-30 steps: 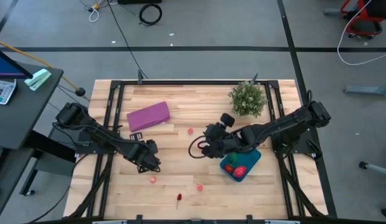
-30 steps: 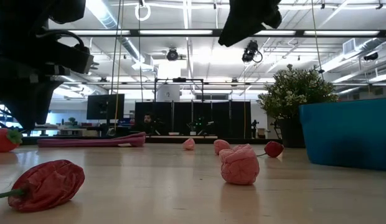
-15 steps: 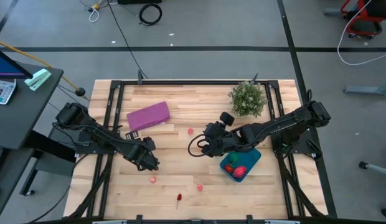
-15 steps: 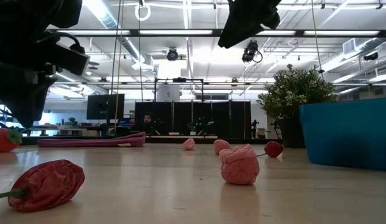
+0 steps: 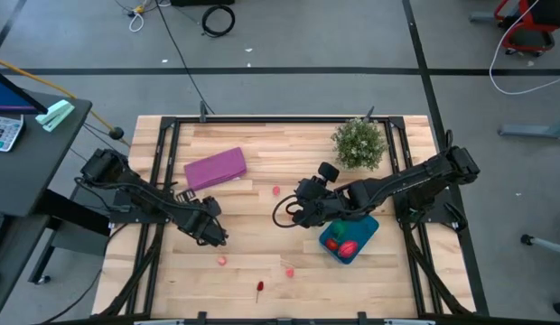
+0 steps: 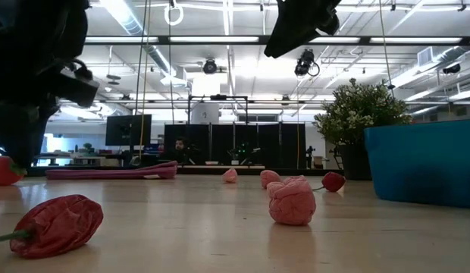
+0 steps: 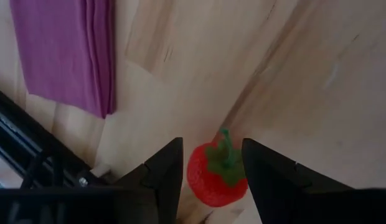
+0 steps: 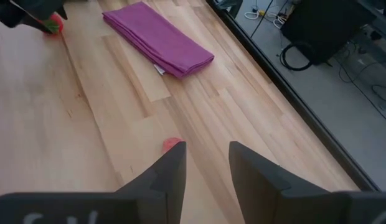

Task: Pick and placing Produce into tupperware
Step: Put the red strawberry into the blue bin

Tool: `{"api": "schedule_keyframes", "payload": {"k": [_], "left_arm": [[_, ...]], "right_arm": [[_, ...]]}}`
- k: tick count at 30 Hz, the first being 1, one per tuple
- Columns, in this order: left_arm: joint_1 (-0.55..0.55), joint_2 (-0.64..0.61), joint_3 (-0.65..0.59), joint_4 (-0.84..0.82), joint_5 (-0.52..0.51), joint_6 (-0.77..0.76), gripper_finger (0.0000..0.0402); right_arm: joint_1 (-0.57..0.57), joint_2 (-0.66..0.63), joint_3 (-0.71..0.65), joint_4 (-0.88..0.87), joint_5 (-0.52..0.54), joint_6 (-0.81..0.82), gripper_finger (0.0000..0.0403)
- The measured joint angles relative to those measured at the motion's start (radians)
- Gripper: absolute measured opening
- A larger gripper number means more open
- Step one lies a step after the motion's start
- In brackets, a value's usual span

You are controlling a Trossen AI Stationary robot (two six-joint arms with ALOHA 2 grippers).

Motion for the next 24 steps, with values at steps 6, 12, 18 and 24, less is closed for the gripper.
{"api": "schedule_keyframes", "payload": {"k": [6,12,18,24], "left_arm": [[0.0,0.0,-0.018,0.025,-0.003,-0.01,0.0171],[0.0,0.0,-0.05,0.075,-0.003,-0.024,0.0141],[0.0,0.0,-0.054,0.1,-0.003,-0.026,0.002],[0.0,0.0,-0.054,0.111,-0.018,-0.045,0.0005]], "right_arm": [[0.0,0.0,0.0,0.001,0.0,0.001,0.0128],[0.003,0.0,0.0,0.001,0.0,0.028,0.0128],[0.003,0.0,0.0,0.001,-0.018,0.031,0.0128],[0.003,0.0,0.0,0.001,-0.019,0.031,0.0128]]}}
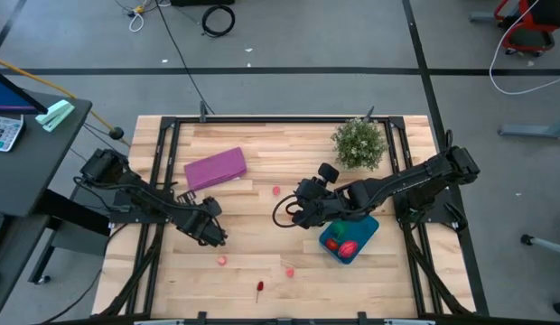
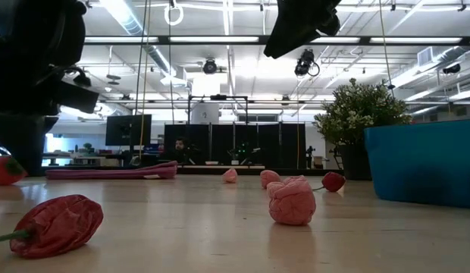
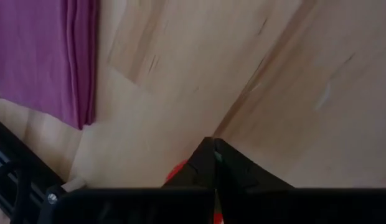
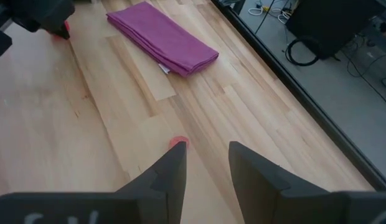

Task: Pick and placing Produce into tupperware
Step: Put the red strawberry into the blue bin

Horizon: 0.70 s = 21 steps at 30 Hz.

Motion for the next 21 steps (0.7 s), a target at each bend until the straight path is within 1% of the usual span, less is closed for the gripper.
{"api": "schedule_keyframes", "payload": {"k": [4,6,9,13,16,18,21], "left_arm": [[0.0,0.0,0.023,0.004,0.0,0.002,0.0004],[0.0,0.0,0.05,0.004,-0.007,0.025,0.0003],[0.0,0.0,0.114,0.005,-0.034,0.065,0.0003],[0.004,0.0,0.224,0.011,-0.087,0.148,0.0002],[0.015,0.0,0.312,0.049,-0.11,0.237,0.0001],[0.024,0.0,0.37,0.098,-0.127,0.313,0.0001],[0.044,0.0,0.436,0.241,-0.161,0.463,0.0001]], "right_arm": [[0.001,0.0,0.0,-0.001,0.0,0.005,0.0128],[0.007,-0.004,0.0,-0.021,0.0,0.035,0.0127],[0.023,-0.023,0.0,-0.071,-0.004,0.089,0.012],[0.064,-0.063,0.0,-0.175,-0.011,0.215,0.0109],[0.105,-0.094,0.0,-0.271,-0.023,0.303,0.0102],[0.136,-0.118,0.0,-0.339,-0.049,0.369,0.0099],[0.19,-0.15,0.0,-0.428,-0.07,0.5,0.0097]]}}
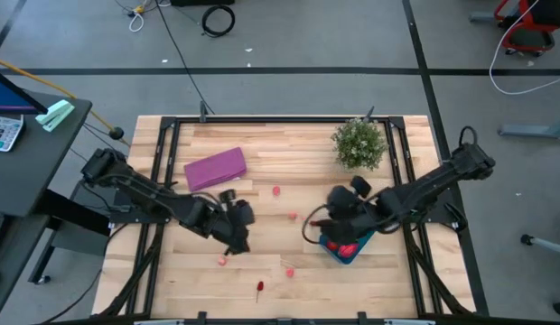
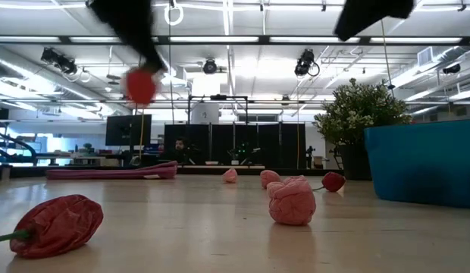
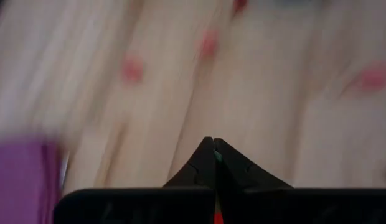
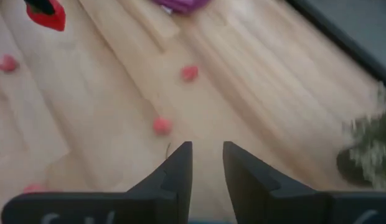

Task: Pick and placing Produce into tupperware
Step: Put the red strawberry into the blue bin

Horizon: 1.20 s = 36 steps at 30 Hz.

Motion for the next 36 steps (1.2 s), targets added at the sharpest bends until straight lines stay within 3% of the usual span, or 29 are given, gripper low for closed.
{"api": "schedule_keyframes", "payload": {"k": [4,7,11,13,16,18,21,26,32,36], "left_arm": [[0.041,0.0,0.03,0.281,-0.003,0.269,0.0001],[0.084,0.009,0.03,0.479,0.075,0.412,0.0001],[0.133,0.076,0.03,0.769,0.19,0.52,0.0001],[0.156,0.135,0.03,0.916,0.298,0.569,0.0001],[0.184,0.245,0.03,1.142,0.471,0.576,0.0],[0.195,0.322,0.03,1.263,0.505,0.561,0.0],[0.217,0.43,0.064,1.323,0.509,0.559,0.0],[0.24,0.615,0.223,1.334,0.505,0.572,0.0],[0.232,0.777,0.406,1.196,0.508,0.557,0.0],[0.228,0.82,0.457,1.129,0.507,0.533,0.001]], "right_arm": [[0.093,-0.036,0.0,-0.075,0.002,0.164,0.0096],[0.172,-0.059,0.0,-0.115,0.036,0.281,0.0096],[0.282,-0.069,0.0,-0.17,0.159,0.431,0.0096],[0.328,-0.069,0.0,-0.2,0.236,0.494,0.0096],[0.376,-0.064,0.0,-0.212,0.34,0.545,0.0096],[0.395,-0.066,0.0,-0.212,0.391,0.546,0.0096],[0.4,-0.07,0.0,-0.213,0.406,0.546,0.0096],[0.399,-0.06,0.0,-0.212,0.405,0.546,0.0096],[0.404,-0.06,0.0,-0.21,0.403,0.546,0.0096],[0.406,-0.06,0.0,-0.21,0.402,0.539,0.0096]]}}
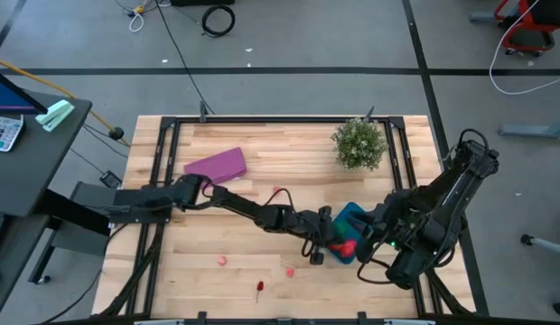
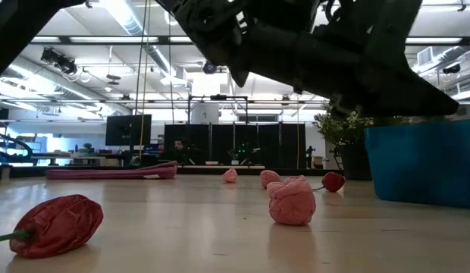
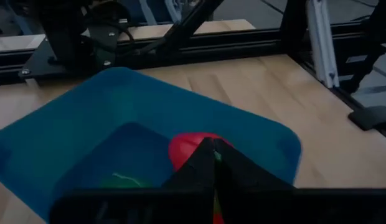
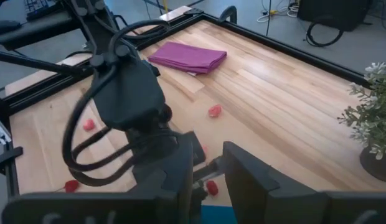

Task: Pick and placing Produce into tupperware
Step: Put the red strawberry into the blue bin, then put the pink peach into the blue bin

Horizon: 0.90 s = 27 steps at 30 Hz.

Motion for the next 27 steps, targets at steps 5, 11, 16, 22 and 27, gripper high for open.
{"api": "schedule_keyframes", "payload": {"k": [5,11,16,22,27], "left_arm": [[-0.001,0.001,0.009,-0.007,-0.002,0.0,0.0043],[0.006,-0.023,0.009,-0.022,-0.007,0.0,0.0096],[0.019,-0.111,0.008,-0.112,-0.01,0.001,0.0128],[0.048,-0.317,0.009,-0.528,-0.01,0.02,0.013],[0.07,-0.487,0.009,-0.91,-0.011,0.079,0.0112]], "right_arm": [[0.0,0.0,0.0,0.0,0.0,-0.005,0.0096],[0.0,0.0,0.0,0.0,0.0,-0.027,0.0096],[0.0,0.0,0.0,0.002,-0.002,-0.028,0.0096],[-0.001,0.0,0.0,0.01,-0.003,-0.035,0.0096],[-0.007,0.0,0.0,0.017,-0.001,-0.036,0.0096]]}}
